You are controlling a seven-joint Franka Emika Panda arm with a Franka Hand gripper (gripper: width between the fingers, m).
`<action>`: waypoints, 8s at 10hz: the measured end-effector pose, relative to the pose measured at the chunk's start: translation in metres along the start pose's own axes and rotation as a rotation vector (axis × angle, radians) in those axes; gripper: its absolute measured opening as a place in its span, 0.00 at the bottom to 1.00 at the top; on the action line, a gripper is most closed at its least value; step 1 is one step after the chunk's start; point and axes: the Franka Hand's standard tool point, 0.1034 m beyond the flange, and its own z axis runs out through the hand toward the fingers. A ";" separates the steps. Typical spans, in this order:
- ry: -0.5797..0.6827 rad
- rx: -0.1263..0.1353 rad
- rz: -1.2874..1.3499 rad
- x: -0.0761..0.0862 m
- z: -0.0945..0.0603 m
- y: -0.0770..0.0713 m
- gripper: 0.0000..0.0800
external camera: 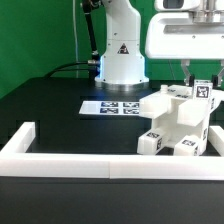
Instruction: Assemble chair
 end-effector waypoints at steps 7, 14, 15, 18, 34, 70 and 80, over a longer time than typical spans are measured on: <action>-0.001 0.001 0.447 0.000 0.000 -0.001 0.36; -0.001 0.002 0.634 -0.001 0.000 -0.002 0.76; 0.001 0.008 0.619 0.000 -0.004 -0.003 0.76; -0.003 0.036 0.615 -0.017 -0.024 -0.009 0.81; -0.033 0.050 0.467 -0.086 -0.025 0.045 0.81; 0.079 0.042 0.125 -0.100 0.031 0.032 0.81; 0.084 0.016 0.082 -0.127 0.048 0.036 0.81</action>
Offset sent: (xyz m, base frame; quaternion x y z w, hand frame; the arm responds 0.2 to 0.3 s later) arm 0.0000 0.0000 0.0000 0.0000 0.0000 0.1938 0.9810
